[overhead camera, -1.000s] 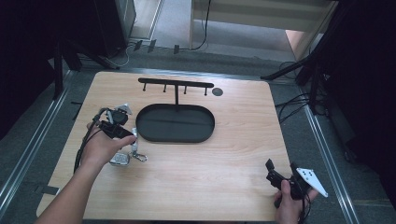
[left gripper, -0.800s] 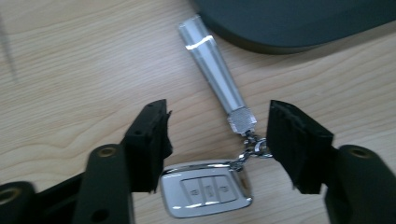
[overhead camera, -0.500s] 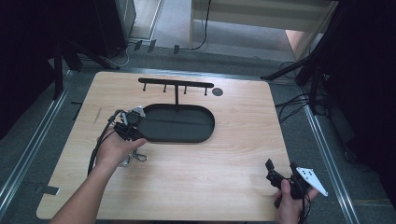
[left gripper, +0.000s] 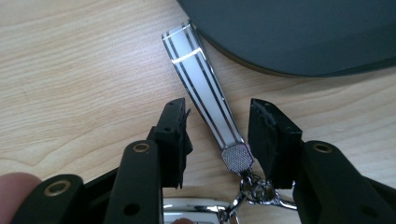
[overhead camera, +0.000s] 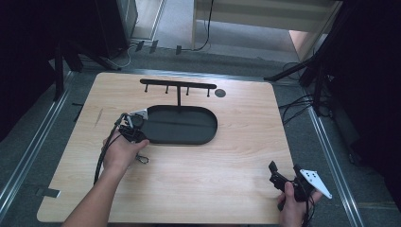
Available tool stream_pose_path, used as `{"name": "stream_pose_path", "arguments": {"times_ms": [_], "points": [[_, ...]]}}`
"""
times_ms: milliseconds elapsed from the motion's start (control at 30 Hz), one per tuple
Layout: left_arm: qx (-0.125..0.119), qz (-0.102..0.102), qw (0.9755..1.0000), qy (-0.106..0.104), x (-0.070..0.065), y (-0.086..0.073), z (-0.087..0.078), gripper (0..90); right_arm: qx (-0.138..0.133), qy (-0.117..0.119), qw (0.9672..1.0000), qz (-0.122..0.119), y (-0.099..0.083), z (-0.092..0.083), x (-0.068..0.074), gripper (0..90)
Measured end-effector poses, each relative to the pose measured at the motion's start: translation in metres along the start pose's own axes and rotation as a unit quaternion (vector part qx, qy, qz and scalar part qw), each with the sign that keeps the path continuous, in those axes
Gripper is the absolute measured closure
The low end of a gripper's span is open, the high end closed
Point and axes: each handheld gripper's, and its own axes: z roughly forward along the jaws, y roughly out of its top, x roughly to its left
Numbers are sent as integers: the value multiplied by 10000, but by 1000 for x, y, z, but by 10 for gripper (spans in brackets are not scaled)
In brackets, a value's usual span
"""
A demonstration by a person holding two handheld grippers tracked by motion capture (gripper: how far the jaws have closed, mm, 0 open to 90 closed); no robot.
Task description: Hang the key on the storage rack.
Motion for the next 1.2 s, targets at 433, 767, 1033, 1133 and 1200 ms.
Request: {"name": "stream_pose_path", "arguments": {"times_ms": [433, 767, 1033, 1133, 1200], "points": [[-452, -329, 9981, -251, 23, -18, -1, 770, 8, 42, 10000, 5, 0, 0, -1, 0], [-1479, -686, 9856, -441, 50, -39, -30, 775, 11, 20, 10000, 0, 0, 0, -1, 0], [-2754, -889, 9558, -524, 64, -55, -62, 900, 6, 10, 10000, -7, 0, 0, 0, 0], [-2908, -720, 9528, -494, 62, -55, -68, 900, 3, 13, 10000, 2, 0, 0, 0, 0], [-3160, -586, 9455, -520, 60, -56, -77, 900, 32, 16, 10000, 29, 0, 0, 0, 0]]}}
